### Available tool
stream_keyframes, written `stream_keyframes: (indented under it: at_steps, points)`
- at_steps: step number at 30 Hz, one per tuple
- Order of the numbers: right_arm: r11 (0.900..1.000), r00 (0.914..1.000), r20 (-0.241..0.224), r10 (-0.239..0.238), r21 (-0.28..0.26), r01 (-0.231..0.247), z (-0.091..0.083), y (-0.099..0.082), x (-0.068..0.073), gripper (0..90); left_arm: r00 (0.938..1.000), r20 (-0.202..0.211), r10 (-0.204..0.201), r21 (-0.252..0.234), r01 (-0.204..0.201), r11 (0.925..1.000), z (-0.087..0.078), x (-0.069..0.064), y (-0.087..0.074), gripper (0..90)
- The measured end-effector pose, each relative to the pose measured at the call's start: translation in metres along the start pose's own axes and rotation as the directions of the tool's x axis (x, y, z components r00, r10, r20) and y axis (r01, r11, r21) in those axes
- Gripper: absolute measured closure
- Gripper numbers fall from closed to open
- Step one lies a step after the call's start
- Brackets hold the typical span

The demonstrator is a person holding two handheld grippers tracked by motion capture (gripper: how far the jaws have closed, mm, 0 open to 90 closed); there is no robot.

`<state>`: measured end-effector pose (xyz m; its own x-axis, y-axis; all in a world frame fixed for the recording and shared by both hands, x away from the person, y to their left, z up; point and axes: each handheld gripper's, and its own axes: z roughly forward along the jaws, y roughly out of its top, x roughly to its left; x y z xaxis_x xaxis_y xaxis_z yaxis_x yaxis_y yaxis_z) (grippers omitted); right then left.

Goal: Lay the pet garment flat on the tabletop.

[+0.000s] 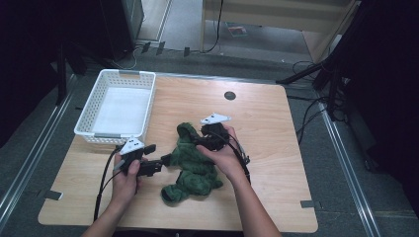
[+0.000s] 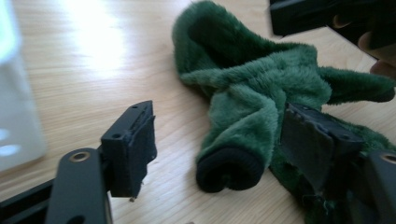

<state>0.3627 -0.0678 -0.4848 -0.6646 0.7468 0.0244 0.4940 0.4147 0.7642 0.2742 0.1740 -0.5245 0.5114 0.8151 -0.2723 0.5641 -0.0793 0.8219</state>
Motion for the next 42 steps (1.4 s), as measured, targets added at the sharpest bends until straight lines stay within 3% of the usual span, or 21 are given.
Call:
stream_keyframes:
  at_steps: [2, 4, 6, 8, 10, 13, 16, 18, 19, 21, 22, 24, 27, 29, 32, 34, 36, 38, 39, 40, 42]
  points:
    - [0.9974, 0.9992, 0.001, 0.04, 0.059, -0.04, 0.008, -0.006, -0.007, 64.7, 0.9997, 0.003, 0.024, 0.029, -0.024, 0.9993, 0.006, -0.007, -0.001, 24.5]
    - [0.9972, 0.9982, 0.028, 0.053, 0.051, -0.055, 0.008, -0.014, -0.013, 74.5, 0.9993, -0.012, 0.034, 0.084, -0.033, 0.9959, 0.014, -0.012, -0.003, 27.6]
    - [0.9974, 0.9976, 0.036, 0.06, 0.038, -0.061, 0.005, -0.019, -0.016, 80.2, 0.9989, -0.045, 0.014, 0.117, -0.009, 0.9931, 0.018, -0.011, -0.005, 37.7]
    - [0.9987, 0.9971, 0.058, 0.049, 0.004, -0.05, -0.002, -0.024, -0.018, 85.2, 0.9989, -0.048, 0.0, 0.121, 0.006, 0.9927, 0.019, -0.008, -0.007, 61.0]
    - [0.9983, 0.9968, 0.059, 0.054, -0.023, -0.053, -0.008, -0.027, -0.019, 87.3, 1.0, 0.002, 0.01, 0.123, -0.01, 0.9923, 0.017, -0.005, -0.008, 76.0]
    - [0.9974, 0.9962, 0.068, 0.055, -0.049, -0.052, -0.015, -0.033, -0.022, 88.6, 0.9954, 0.083, 0.047, 0.153, -0.059, 0.9864, 0.014, -0.007, -0.01, 82.7]
    - [0.9992, 0.9969, 0.073, 0.031, -0.028, -0.029, -0.018, -0.041, -0.023, 89.4, 0.9828, 0.153, 0.104, 0.207, -0.134, 0.9691, 0.011, -0.011, -0.014, 83.9]
    - [0.9995, 0.9973, 0.069, 0.024, -0.02, -0.023, -0.021, -0.047, -0.023, 89.5, 0.971, 0.21, 0.114, 0.233, -0.163, 0.9586, 0.009, -0.013, -0.015, 83.4]
    - [0.9999, 0.9977, 0.067, 0.009, -0.015, -0.008, -0.022, -0.051, -0.024, 89.6, 0.9654, 0.234, 0.114, 0.234, -0.17, 0.9572, 0.008, -0.014, -0.014, 82.3]
    - [1.0, 0.9972, 0.075, 0.002, -0.009, -0.001, -0.024, -0.054, -0.025, 89.4, 0.9639, 0.242, 0.111, 0.229, -0.168, 0.9588, 0.007, -0.013, -0.013, 72.1]
    - [0.9999, 0.9975, 0.07, 0.009, -0.01, -0.009, -0.025, -0.055, -0.027, 88.6, 0.969, 0.234, 0.078, 0.195, -0.126, 0.9727, 0.006, -0.011, -0.008, 58.9]
    - [0.9991, 0.998, 0.048, 0.041, -0.015, -0.04, -0.027, -0.055, -0.031, 83.4, 0.9732, 0.229, 0.021, 0.151, -0.057, 0.9869, 0.006, -0.006, 0.001, 48.6]
    - [0.9964, 0.9975, -0.017, 0.069, -0.049, -0.07, -0.033, -0.048, -0.037, 70.8, 0.9839, 0.179, -0.002, 0.096, -0.015, 0.9953, 0.007, -0.002, 0.017, 42.8]
    - [0.9957, 0.9984, -0.013, 0.056, -0.074, -0.056, -0.036, -0.04, -0.037, 57.3, 0.9903, 0.136, -0.03, 0.063, 0.021, 0.9978, 0.012, 0.001, 0.03, 42.6]
    - [0.995, 0.9974, -0.023, 0.068, -0.073, -0.069, -0.033, -0.03, -0.036, 49.9, 0.9962, 0.049, -0.072, 0.047, 0.07, 0.9964, 0.027, 0.004, 0.047, 42.7]
    - [0.9946, 0.9936, -0.063, 0.093, -0.04, -0.096, -0.025, -0.024, -0.036, 48.7, 0.9949, -0.005, -0.1, 0.088, 0.1, 0.9911, 0.046, 0.007, 0.058, 42.8]
    - [0.9961, 0.9962, 0.008, 0.087, 0.013, -0.087, -0.013, -0.023, -0.035, 54.5, 0.9959, -0.056, -0.071, 0.136, 0.078, 0.9877, 0.067, 0.007, 0.063, 42.8]
    - [0.9957, 0.9959, 0.058, 0.07, 0.057, -0.073, -0.003, -0.022, -0.036, 61.5, 0.9951, -0.091, -0.038, 0.208, 0.057, 0.9765, 0.085, 0.006, 0.064, 46.5]
    - [0.9957, 0.9958, 0.067, 0.062, 0.064, -0.066, 0.0, -0.022, -0.036, 67.3, 0.9956, -0.09, -0.027, 0.226, 0.047, 0.973, 0.09, 0.006, 0.063, 48.7]
    - [0.996, 0.9961, 0.064, 0.06, 0.062, -0.064, 0.002, -0.022, -0.036, 73.3, 0.9938, -0.111, 0.01, 0.259, 0.019, 0.9657, 0.099, 0.004, 0.063, 51.6]
    - [0.997, 0.9968, 0.063, 0.05, 0.055, -0.054, 0.006, -0.021, -0.04, 84.8, 0.9905, -0.129, 0.048, 0.269, -0.012, 0.9631, 0.104, 0.003, 0.063, 66.9]
